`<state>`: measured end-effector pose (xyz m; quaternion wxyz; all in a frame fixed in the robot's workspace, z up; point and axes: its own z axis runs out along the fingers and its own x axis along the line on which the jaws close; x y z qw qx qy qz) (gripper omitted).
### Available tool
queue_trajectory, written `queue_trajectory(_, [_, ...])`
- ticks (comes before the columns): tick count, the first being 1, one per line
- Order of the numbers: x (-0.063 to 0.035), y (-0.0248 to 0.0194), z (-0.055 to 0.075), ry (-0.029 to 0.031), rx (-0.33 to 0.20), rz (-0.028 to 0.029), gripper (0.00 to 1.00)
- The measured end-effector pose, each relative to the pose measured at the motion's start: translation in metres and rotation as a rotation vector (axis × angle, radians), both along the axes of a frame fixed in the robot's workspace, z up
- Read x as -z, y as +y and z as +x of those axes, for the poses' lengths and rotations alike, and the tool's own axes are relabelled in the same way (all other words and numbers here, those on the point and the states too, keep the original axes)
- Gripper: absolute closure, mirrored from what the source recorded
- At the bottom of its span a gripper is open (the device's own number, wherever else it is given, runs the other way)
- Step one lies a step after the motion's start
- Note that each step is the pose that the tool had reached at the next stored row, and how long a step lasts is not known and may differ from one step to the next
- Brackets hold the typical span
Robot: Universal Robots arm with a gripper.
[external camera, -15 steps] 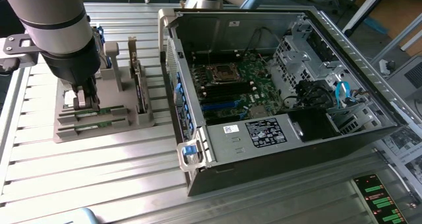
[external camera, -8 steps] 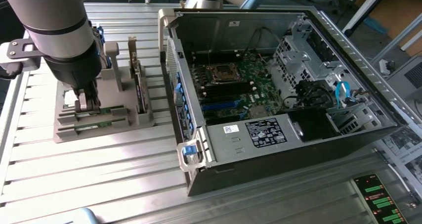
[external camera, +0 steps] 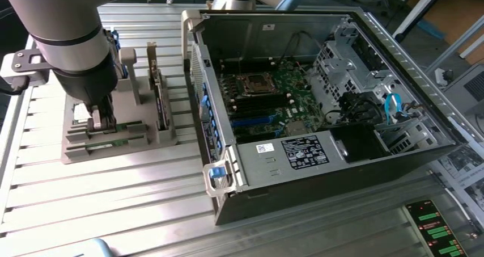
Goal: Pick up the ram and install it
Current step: 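Pick up the ram and move it above insertion slot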
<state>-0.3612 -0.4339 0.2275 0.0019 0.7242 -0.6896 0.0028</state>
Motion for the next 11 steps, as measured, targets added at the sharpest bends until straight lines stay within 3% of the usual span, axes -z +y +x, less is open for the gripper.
queue_trajectory(8, [0.0051, -0.0001, 0.0000, 0.0001, 0.000, -0.0001, 0.75])
queue_trajectory(11, [0.0052, -0.0032, 0.0000, 0.0000, 0.000, 0.0000, 0.75])
